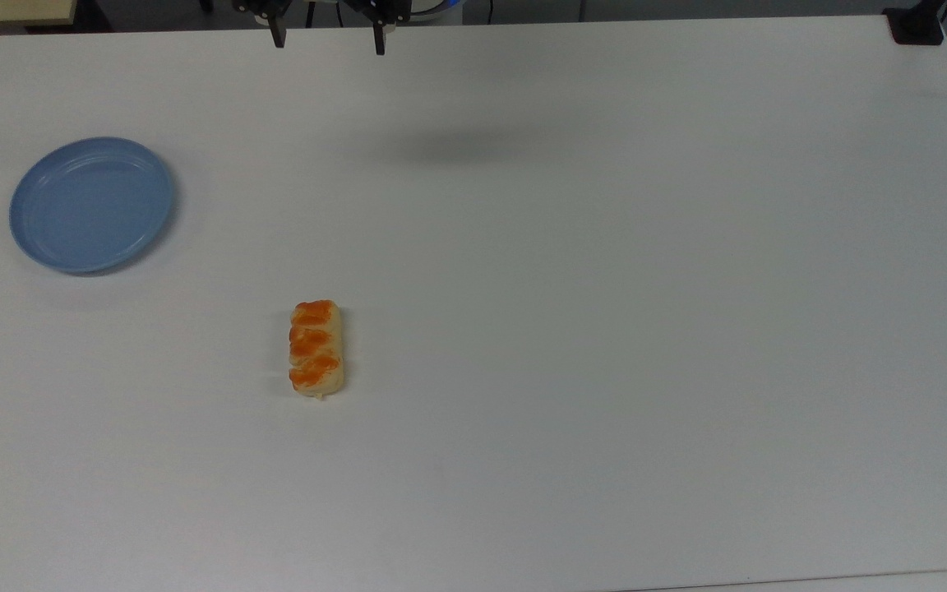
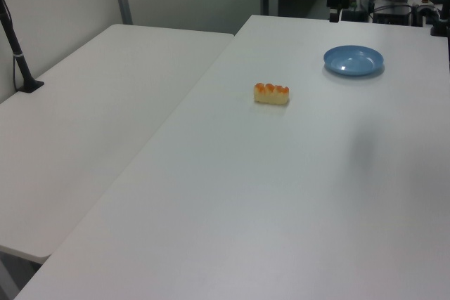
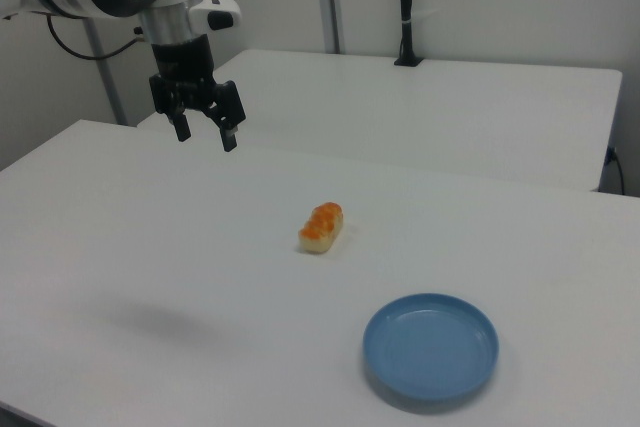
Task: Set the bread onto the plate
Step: 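Move the open gripper down over the orange-topped bread roll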
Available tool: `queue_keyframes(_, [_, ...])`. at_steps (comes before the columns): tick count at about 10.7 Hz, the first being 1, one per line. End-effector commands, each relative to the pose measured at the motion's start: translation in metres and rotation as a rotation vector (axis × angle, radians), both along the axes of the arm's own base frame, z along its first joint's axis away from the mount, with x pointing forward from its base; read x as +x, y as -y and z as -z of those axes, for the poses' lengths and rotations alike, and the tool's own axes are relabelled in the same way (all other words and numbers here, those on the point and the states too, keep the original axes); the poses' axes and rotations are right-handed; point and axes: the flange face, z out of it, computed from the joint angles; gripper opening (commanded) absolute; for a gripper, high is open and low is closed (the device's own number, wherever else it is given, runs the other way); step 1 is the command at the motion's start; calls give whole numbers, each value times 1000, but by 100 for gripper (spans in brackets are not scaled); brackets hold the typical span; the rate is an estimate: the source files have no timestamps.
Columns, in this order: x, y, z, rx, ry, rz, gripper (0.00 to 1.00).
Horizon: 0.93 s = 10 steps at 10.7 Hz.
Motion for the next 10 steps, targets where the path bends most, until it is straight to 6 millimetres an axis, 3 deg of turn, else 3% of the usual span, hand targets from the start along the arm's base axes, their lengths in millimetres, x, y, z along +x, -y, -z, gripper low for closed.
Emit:
queue_keyframes(1, [18,-5,10,-19,39,-4,100])
queue_keyframes(3, [40,-9,27,-17,95,-5,100])
queue_keyframes(7, [87,-17,99,-32,134,5,100])
queue_keyframes(8, [104,-13,137,-52,141,2,100])
queue_keyframes(10, [132,19,170,-76,162,29,100])
